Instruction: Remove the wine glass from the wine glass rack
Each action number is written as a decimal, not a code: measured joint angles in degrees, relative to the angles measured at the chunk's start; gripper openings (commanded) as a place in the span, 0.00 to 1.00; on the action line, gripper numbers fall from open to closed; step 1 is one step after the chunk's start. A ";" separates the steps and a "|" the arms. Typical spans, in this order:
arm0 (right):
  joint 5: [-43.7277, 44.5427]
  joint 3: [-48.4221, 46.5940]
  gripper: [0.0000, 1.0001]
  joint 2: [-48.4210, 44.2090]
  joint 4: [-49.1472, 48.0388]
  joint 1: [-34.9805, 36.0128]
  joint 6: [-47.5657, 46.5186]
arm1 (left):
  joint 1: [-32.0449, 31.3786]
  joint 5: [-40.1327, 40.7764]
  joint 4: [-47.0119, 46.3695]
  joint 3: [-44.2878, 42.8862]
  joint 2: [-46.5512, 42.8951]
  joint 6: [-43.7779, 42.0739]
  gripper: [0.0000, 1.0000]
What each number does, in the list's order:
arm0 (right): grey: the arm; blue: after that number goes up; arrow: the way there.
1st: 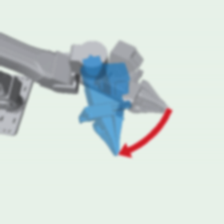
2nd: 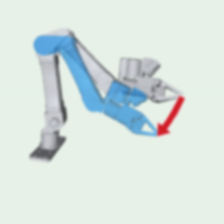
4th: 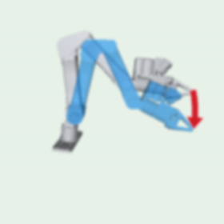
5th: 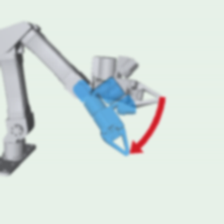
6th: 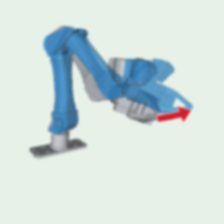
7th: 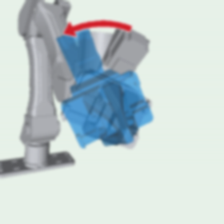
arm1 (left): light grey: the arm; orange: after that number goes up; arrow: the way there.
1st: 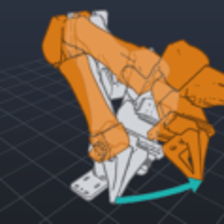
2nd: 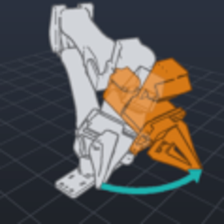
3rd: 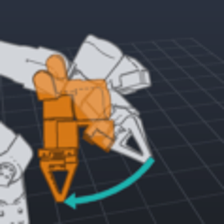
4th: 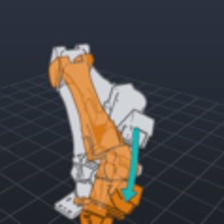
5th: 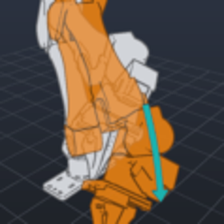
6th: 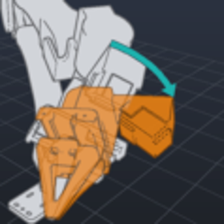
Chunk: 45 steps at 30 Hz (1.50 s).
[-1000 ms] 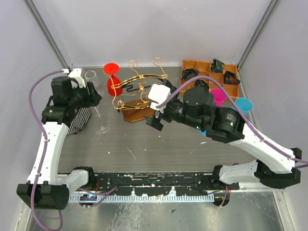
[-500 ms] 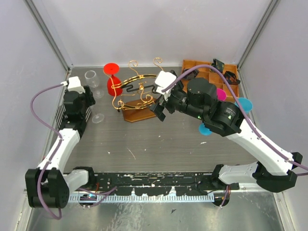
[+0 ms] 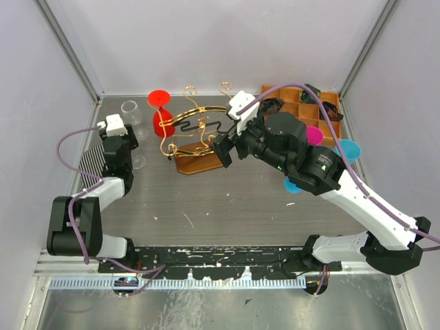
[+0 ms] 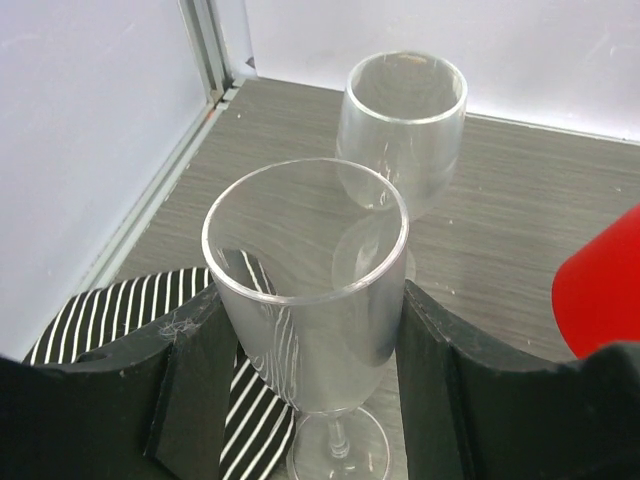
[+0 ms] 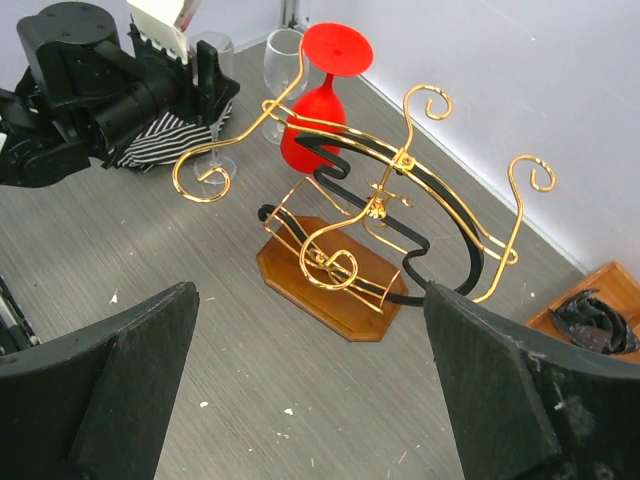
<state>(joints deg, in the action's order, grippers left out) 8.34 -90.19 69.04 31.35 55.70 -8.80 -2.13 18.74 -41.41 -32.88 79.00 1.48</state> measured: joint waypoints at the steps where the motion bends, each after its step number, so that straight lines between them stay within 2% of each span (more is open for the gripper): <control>1: 0.52 0.17 1.00 0.00 -0.11 0.00 0.66 | 0.00 0.13 -1.27 0.00 0.57 -0.22 0.54; 5: 1.81 0.94 1.00 0.24 -0.04 0.00 2.29 | 0.00 0.52 -6.19 0.00 2.84 -1.62 0.58; 9: 3.82 1.51 1.00 0.48 -0.04 0.00 2.91 | 0.00 0.63 -10.75 0.28 5.44 -2.45 0.71; 16: 6.73 2.14 1.00 0.46 -0.07 0.00 2.93 | -0.46 0.15 -11.54 0.44 6.10 -2.29 0.92; 21: 8.24 2.23 1.00 0.66 -0.07 0.00 3.63 | -1.14 0.20 -10.29 0.55 4.44 -1.60 0.98; 28: 9.55 -3.15 1.00 6.51 1.53 -0.20 7.41 | -1.66 0.24 -0.37 0.66 -5.42 2.08 0.98; 32: 8.09 -6.56 0.95 9.88 3.43 -0.76 10.34 | -1.66 0.22 7.04 -0.42 -11.65 4.76 0.98; 40: 0.79 -32.68 0.92 27.52 14.88 -2.03 18.95 | -1.68 0.02 23.87 -8.83 -21.46 11.80 0.98; 43: -2.75 -39.50 0.88 33.62 18.71 -3.76 24.50 | -1.66 0.00 29.03 -11.82 -24.24 14.32 0.98; 45: -4.63 -40.83 0.87 36.26 20.15 -5.51 28.55 | -1.66 -0.26 31.95 -13.05 -25.79 15.85 0.98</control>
<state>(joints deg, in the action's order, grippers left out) 3.70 -131.02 105.30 51.51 50.19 19.75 -3.79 18.48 -9.45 -45.93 53.21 17.32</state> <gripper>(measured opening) 0.894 0.979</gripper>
